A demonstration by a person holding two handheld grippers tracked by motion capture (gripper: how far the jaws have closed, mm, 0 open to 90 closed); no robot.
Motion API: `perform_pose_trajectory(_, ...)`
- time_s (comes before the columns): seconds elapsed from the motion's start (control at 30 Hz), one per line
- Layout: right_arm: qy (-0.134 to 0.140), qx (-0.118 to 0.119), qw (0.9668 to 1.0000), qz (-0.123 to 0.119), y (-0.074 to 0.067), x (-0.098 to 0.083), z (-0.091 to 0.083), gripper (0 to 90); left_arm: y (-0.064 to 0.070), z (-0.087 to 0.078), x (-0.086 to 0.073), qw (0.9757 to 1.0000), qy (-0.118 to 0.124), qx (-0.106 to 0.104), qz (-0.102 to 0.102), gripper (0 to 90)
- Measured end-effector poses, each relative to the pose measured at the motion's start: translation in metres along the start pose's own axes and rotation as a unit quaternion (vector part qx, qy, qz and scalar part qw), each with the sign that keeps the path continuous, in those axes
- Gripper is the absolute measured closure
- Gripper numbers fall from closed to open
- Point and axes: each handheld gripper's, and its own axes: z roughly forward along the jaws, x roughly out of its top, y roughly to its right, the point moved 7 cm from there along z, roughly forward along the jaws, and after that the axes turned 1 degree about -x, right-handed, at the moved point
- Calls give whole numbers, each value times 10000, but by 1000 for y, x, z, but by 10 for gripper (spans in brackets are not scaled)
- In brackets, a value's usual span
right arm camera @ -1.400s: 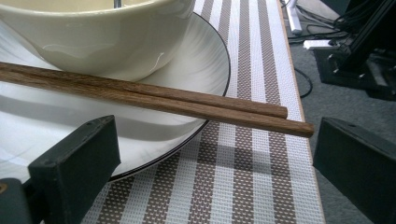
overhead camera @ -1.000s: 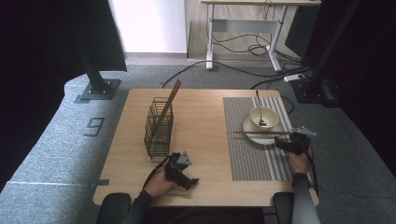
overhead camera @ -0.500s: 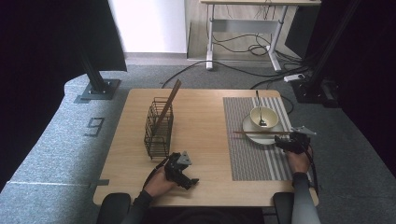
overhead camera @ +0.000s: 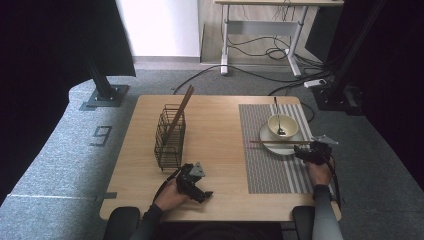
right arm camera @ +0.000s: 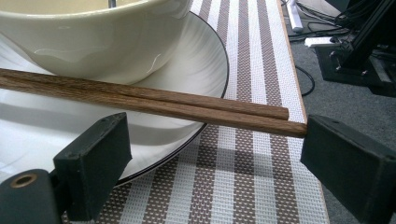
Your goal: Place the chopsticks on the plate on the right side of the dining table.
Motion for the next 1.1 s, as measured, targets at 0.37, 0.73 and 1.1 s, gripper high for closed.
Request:
perform_pose_trajectory(0.37,-4,81,10000,-36,-3,0,0,99,0,0,0,10000,0,-2,1,0)
perform_pose_trajectory(0.73,-3,96,9999,-61,-4,0,0,113,0,0,0,10000,0,0,0,0)
perform_pose_trajectory(1.1,-7,106,9999,-57,-4,0,1,115,0,0,0,10000,-1,0,1,0)
